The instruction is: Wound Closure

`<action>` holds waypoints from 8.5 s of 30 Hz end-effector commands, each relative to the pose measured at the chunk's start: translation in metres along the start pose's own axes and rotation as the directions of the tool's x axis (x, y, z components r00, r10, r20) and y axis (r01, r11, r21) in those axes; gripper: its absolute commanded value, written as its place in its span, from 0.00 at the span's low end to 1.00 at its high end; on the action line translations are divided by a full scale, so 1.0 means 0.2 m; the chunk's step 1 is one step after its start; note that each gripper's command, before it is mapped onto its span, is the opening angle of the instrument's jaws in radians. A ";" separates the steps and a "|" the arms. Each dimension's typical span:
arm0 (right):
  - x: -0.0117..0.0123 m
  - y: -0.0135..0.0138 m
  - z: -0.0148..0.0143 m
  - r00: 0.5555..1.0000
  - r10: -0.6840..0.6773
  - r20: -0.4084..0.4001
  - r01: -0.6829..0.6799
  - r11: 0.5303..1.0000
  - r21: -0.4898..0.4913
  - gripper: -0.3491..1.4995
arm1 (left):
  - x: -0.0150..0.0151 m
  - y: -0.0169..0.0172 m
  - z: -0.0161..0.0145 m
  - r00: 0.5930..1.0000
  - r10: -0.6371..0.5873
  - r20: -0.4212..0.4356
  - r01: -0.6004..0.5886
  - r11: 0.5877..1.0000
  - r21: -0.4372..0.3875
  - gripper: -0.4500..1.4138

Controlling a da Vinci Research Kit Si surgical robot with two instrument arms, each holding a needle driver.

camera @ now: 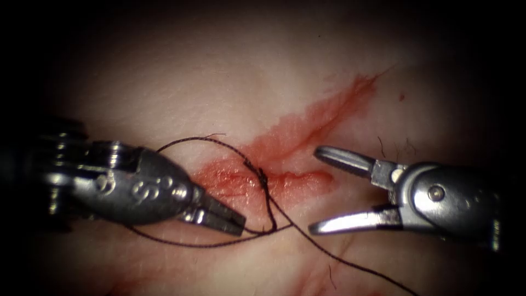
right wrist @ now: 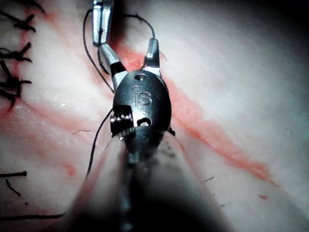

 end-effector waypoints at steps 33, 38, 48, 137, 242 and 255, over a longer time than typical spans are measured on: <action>-0.014 -0.004 0.037 0.956 -0.292 0.040 0.293 0.955 -0.045 0.84 | -0.001 -0.003 -0.023 0.994 -0.101 0.038 0.098 0.992 0.074 0.00; -0.012 -0.005 0.037 0.957 -0.289 0.039 0.291 0.956 -0.044 0.84 | -0.001 -0.003 -0.022 0.994 -0.103 0.038 0.100 0.992 0.074 0.00; 0.005 -0.014 0.013 0.998 0.051 -0.025 -0.048 0.993 0.103 0.86 | -0.003 -0.003 -0.020 0.993 -0.106 0.057 0.101 0.992 0.079 0.00; -0.030 -0.005 0.060 0.939 -0.333 0.082 0.333 0.943 0.016 0.00 | 0.003 0.000 -0.017 0.988 -0.146 0.053 0.141 0.986 0.087 0.00; 0.000 -0.008 0.017 0.976 -0.190 -0.110 0.189 0.982 -0.021 0.90 | -0.082 0.002 -0.017 0.456 -0.890 0.005 0.881 0.451 -0.139 0.88; 0.000 -0.008 0.017 0.975 -0.190 -0.111 0.188 0.982 -0.025 0.90 | -0.065 -0.009 -0.040 0.643 -0.753 0.142 0.750 0.656 0.083 0.84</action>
